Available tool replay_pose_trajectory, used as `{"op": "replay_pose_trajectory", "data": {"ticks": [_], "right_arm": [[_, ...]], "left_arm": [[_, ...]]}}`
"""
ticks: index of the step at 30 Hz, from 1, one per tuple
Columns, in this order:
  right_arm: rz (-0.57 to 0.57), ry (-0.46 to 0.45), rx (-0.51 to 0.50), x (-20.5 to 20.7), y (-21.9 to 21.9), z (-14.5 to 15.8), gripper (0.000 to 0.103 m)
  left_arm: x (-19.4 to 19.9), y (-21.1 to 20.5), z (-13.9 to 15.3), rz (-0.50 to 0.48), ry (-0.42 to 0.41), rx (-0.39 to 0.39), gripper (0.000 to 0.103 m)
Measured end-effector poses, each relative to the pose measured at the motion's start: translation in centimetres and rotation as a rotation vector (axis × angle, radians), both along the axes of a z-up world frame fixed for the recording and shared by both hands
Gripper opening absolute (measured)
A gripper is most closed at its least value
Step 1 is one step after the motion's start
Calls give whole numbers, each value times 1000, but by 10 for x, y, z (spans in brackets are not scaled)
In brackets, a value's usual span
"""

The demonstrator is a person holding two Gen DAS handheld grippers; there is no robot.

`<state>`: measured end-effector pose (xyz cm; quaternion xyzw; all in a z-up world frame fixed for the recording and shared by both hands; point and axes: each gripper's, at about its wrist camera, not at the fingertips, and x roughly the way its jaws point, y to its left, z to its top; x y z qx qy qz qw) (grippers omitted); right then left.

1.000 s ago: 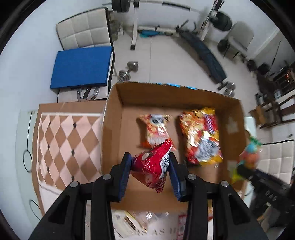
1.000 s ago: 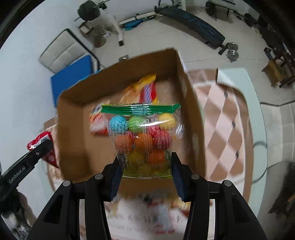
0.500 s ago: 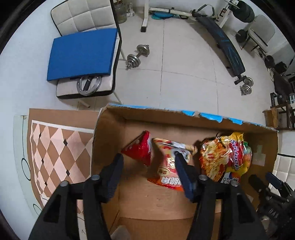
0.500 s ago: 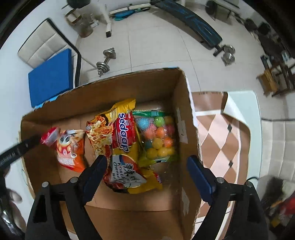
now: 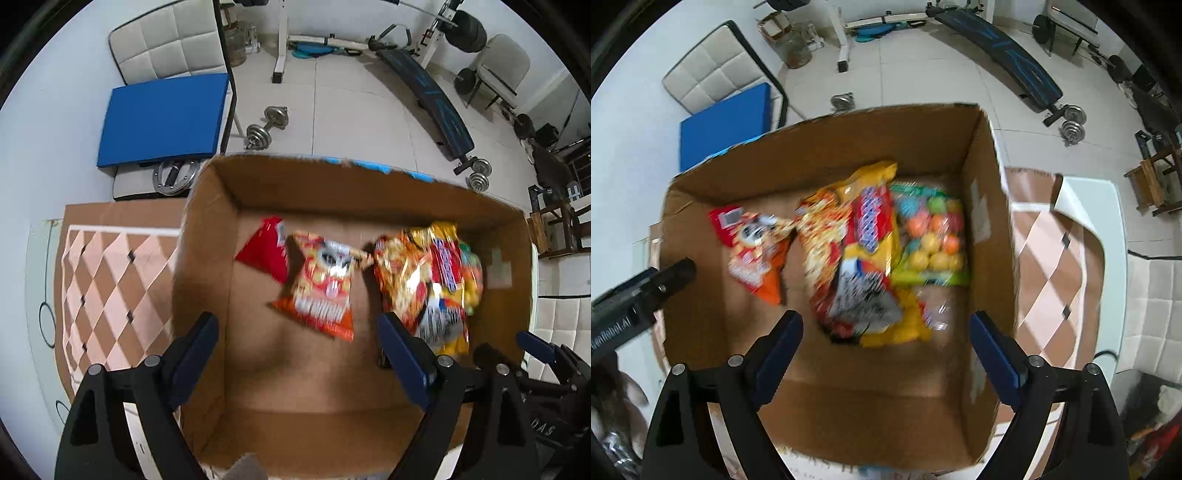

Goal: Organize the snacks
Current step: 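Carry the candy bag and red packet into the box and release both, then grasp the red-white sausage pack with the right tool while the left tool grasps the white bread packet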

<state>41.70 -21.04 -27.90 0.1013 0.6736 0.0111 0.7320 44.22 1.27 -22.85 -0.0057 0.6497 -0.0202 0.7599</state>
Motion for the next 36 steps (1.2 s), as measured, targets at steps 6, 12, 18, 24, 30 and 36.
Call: {"op": "replay_pose_trajectory", "data": {"ticks": [6, 12, 18, 24, 30, 36], "right_arm": [[-3, -38, 41, -51, 12, 24, 93], [-12, -25, 48, -114, 28, 26, 94], [-41, 52, 57, -174, 40, -1, 94], [-91, 153, 55, -219, 47, -43, 94], [-149, 232, 32, -240, 48, -83, 93], [-172, 278, -7, -252, 55, -111, 93]], "left_arm": [[-62, 24, 26, 33, -60, -23, 88], [-122, 46, 32, 58, -74, 15, 88], [-175, 71, -3, 98, 23, 6, 88], [-208, 90, -57, 135, 162, -6, 88], [-210, 95, -99, 151, 250, -2, 88], [-207, 90, -130, 131, 291, 20, 86]]}}
